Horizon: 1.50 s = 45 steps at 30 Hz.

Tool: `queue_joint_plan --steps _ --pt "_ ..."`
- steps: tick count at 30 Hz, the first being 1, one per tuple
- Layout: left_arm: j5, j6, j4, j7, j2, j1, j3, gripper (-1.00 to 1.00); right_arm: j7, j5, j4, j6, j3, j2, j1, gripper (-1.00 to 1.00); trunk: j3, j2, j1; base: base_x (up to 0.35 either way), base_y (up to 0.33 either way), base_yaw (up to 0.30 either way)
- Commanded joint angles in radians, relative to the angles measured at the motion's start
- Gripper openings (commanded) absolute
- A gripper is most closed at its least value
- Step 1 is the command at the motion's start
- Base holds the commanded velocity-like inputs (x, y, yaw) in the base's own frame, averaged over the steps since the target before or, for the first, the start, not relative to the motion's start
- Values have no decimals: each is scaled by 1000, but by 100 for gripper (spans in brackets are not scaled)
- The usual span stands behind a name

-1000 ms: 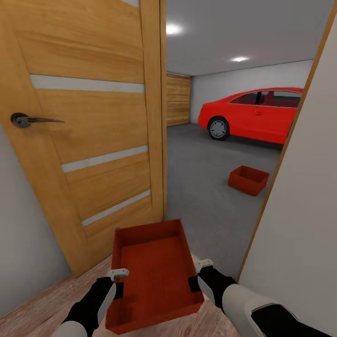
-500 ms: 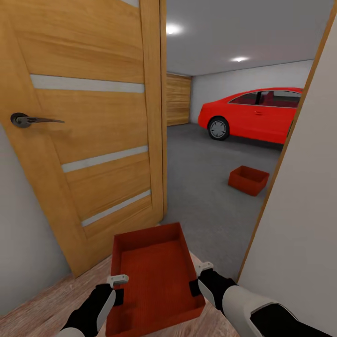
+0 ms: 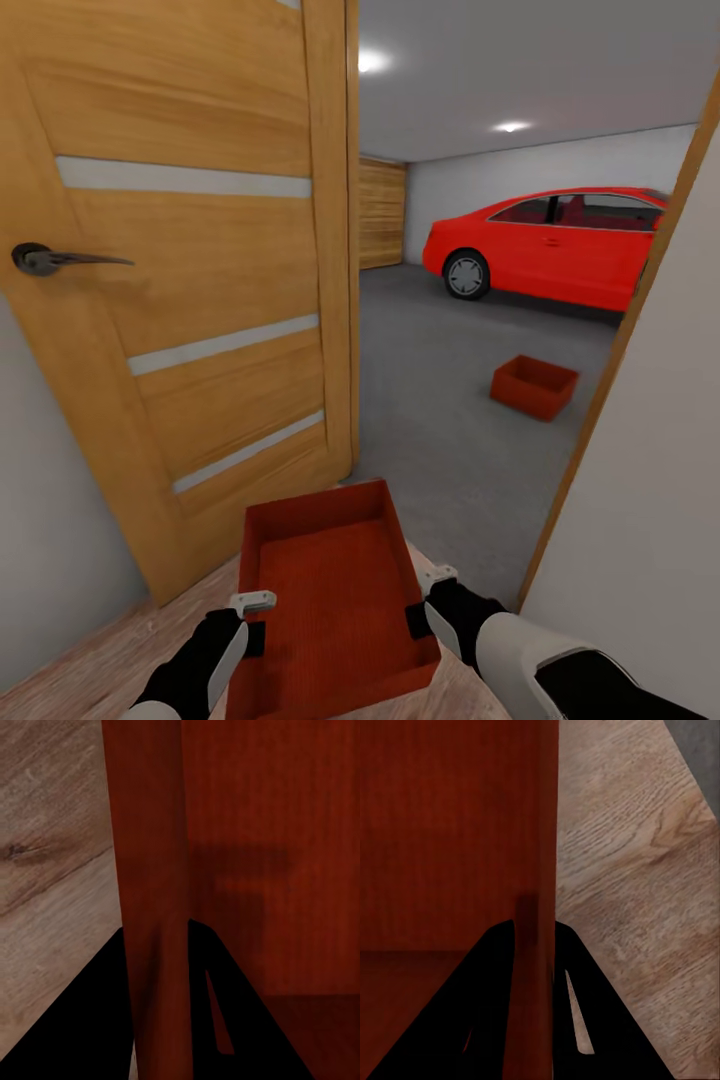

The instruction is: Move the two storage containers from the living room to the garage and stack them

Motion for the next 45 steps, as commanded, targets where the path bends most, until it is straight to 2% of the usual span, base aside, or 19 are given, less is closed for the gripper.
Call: queue_joint_plan --steps 1,10,30,38,45 --pt "17 -1 0 9 0 1 -20 -100 1 2 -77 6 -25 0 -2 -100 0 -1 0 3 2 -186" --pt "17 -1 0 9 0 1 -20 -100 1 2 -77 6 -25 0 -2 -100 7 -1 0 0 0 -210" --pt "17 -1 0 10 -1 1 -19 -100 1 2 -77 6 -25 0 -1 -100 8 -1 0 -115 62 -13" --pt "17 -1 0 10 -1 1 -19 -100 1 2 -77 6 -25 0 0 -100 11 -1 0 0 2 -237" --pt "17 -1 0 10 -1 1 -19 -100 1 2 -77 6 -25 0 0 -100 12 -1 0 0 222 -78"
